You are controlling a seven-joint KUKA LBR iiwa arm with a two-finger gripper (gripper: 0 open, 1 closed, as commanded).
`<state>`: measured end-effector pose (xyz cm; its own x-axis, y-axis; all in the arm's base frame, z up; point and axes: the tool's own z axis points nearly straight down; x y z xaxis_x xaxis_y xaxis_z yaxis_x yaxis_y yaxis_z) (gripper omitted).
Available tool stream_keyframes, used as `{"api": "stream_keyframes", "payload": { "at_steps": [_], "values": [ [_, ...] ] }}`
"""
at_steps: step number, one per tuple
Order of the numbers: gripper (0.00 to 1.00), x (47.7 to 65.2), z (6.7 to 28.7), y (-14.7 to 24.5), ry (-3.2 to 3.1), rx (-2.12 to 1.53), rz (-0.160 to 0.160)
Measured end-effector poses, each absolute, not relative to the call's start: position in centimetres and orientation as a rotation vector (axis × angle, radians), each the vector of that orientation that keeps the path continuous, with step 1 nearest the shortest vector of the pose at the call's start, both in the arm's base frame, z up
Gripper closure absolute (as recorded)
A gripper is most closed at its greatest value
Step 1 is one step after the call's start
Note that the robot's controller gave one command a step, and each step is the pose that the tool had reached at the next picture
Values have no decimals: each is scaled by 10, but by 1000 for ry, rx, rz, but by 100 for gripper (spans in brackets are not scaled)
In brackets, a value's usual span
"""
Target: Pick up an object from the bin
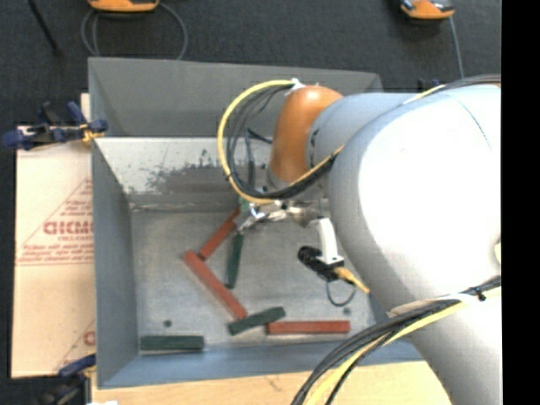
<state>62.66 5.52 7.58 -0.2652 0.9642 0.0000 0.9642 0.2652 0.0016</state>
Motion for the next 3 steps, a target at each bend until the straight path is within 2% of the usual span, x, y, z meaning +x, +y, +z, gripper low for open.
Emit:
{"api": "stream_keyframes", "payload": {
  "at_steps": [1,2,3],
  "values": [
    [0,626,76,53,2500,1898,-5],
    [0,616,130,104,2506,1890,9],
    [0,636,72,120,2790,1434,-1]
  ]
}}
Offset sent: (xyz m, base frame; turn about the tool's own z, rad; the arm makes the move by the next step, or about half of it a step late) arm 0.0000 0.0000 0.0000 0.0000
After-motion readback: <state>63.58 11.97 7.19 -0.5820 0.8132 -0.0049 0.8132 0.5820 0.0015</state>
